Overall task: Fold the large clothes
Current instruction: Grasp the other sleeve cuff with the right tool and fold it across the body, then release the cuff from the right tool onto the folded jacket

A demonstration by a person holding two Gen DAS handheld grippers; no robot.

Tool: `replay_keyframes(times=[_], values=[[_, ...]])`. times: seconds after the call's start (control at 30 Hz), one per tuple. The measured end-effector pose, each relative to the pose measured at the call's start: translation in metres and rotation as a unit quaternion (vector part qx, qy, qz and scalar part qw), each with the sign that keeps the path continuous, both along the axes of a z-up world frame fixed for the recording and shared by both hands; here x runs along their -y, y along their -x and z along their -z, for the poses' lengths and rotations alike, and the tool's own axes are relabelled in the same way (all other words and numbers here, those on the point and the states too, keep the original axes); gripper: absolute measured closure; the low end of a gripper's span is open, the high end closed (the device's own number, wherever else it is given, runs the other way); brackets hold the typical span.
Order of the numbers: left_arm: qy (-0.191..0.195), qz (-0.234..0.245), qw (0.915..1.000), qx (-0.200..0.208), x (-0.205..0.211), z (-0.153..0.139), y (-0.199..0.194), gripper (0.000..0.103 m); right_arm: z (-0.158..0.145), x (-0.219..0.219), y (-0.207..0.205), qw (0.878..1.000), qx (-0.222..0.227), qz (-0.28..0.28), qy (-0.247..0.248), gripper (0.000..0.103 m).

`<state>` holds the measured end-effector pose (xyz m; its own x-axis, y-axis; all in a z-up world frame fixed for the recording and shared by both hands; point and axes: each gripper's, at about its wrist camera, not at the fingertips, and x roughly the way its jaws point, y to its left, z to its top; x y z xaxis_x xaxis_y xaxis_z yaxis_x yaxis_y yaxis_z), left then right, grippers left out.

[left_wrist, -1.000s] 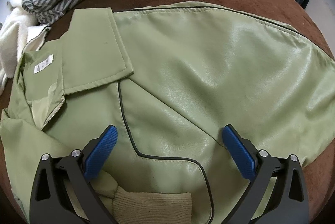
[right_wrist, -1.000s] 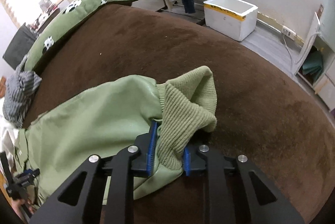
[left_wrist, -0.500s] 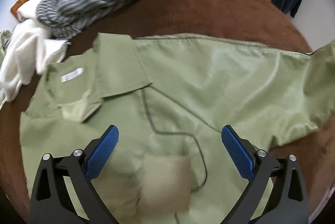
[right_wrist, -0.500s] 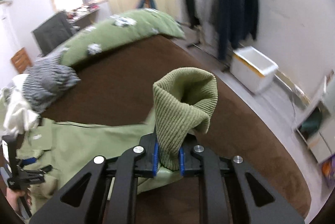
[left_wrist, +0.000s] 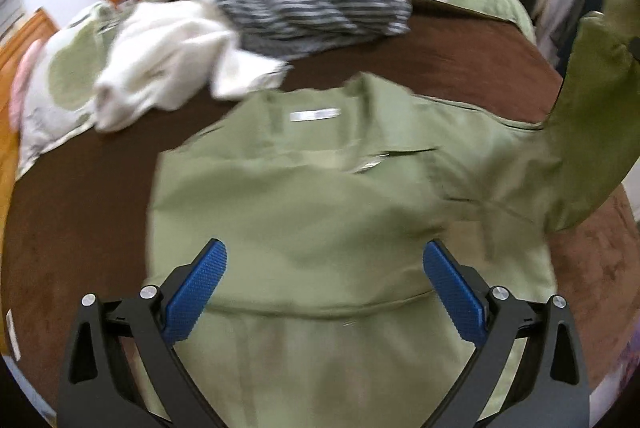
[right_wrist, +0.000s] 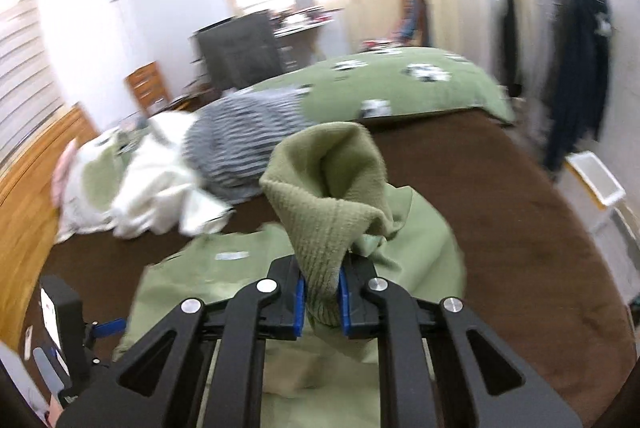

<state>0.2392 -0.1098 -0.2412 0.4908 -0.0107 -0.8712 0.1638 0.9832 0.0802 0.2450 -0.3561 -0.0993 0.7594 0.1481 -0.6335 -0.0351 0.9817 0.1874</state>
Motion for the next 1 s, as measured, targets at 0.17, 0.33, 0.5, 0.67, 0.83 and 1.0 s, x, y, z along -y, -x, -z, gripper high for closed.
replay_keyframes(times=[0.17,0.33,0.5,0.67,0.83,1.0], values=[[0.000,-0.055,0.9985,-0.001,-0.079,-0.006,0.017,0.007,0.019,-0.109,-0.020,0.997,-0.020,-0.078,0.002,0.090],[0.006,-0.096,0.9953,-0.003,-0.140,-0.002,0.034,0.006,0.066,-0.192,-0.039,0.991,-0.064,-0.118,0.001,0.090],[-0.003,-0.118,0.9930,-0.013,-0.181,0.014,0.046,0.006,0.147,-0.248,-0.047,0.980,-0.138,-0.140,0.021,0.090],[0.003,-0.140,0.9898,-0.025,-0.212,0.033,0.054,0.006,0.207,-0.260,-0.041,0.971,-0.191,-0.140,0.042,0.088],[0.006,-0.156,0.9872,-0.035,-0.230,0.046,0.060,0.006,0.228,-0.264,-0.030,0.965,-0.212,-0.150,0.047,0.067],[0.006,-0.161,0.9863,-0.032,-0.236,0.042,0.058,0.007,0.206,-0.266,-0.021,0.964,-0.208,-0.167,0.006,0.043]])
